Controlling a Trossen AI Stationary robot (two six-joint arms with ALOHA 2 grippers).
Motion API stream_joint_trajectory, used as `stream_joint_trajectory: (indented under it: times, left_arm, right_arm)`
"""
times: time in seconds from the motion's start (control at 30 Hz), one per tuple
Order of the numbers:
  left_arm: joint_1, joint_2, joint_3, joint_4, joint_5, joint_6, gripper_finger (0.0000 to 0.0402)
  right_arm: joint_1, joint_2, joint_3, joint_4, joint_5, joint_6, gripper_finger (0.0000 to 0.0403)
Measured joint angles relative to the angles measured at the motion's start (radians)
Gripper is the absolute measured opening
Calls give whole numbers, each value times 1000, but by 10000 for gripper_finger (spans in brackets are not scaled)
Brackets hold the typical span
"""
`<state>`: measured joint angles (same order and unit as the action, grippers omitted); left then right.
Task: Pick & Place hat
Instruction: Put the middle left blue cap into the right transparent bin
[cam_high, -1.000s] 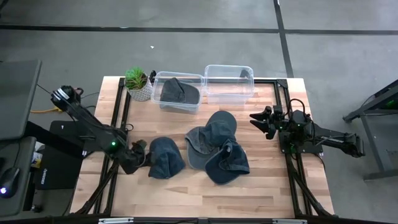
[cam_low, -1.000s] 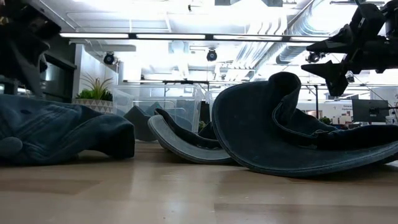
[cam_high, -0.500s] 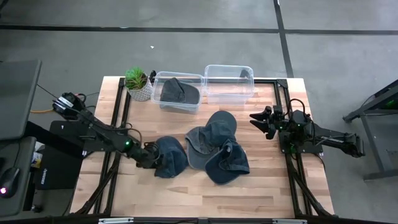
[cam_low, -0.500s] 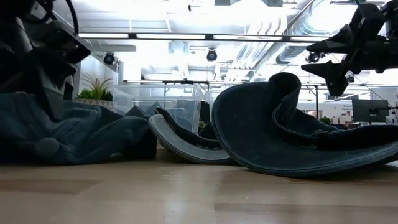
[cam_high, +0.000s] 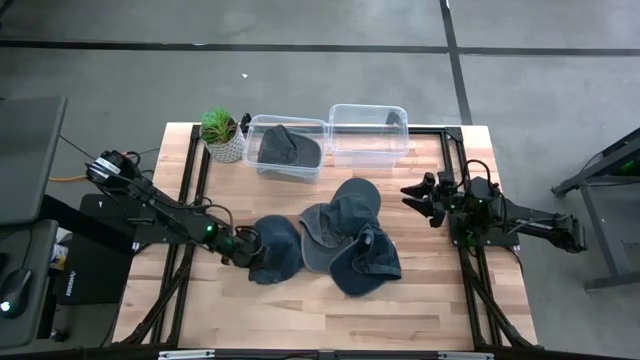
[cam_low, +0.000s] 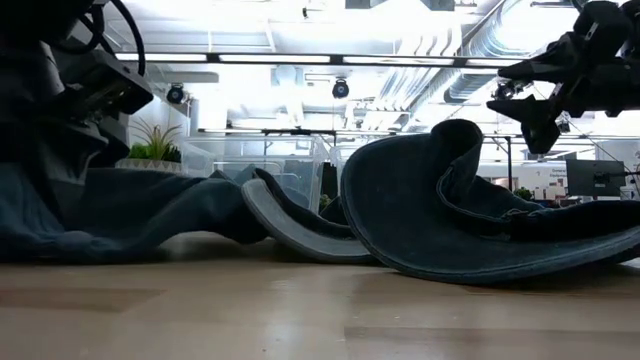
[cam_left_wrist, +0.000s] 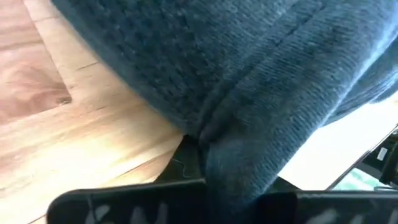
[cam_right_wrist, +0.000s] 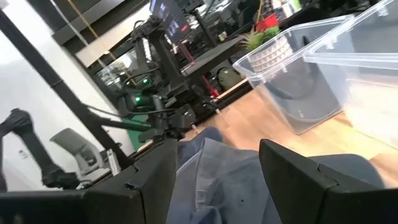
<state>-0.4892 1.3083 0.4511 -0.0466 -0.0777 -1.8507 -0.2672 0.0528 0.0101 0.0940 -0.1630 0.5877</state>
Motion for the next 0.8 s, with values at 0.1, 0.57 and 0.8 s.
stream_joint_trajectory:
  times: [0.1, 0.57, 0.8]
  left_arm:
    - [-1, -10, 0, 2, -28, 0, 2]
    - [-1, -185, -1, -109, -90, 46, 0]
    - [-1, -244, -1, -155, -111, 67, 0]
  right_arm:
    - [0, 0, 0, 22, 6, 39, 222]
    - [0, 234, 230, -4, -4, -97, 222]
    - [25, 609, 387, 47, -80, 21, 222]
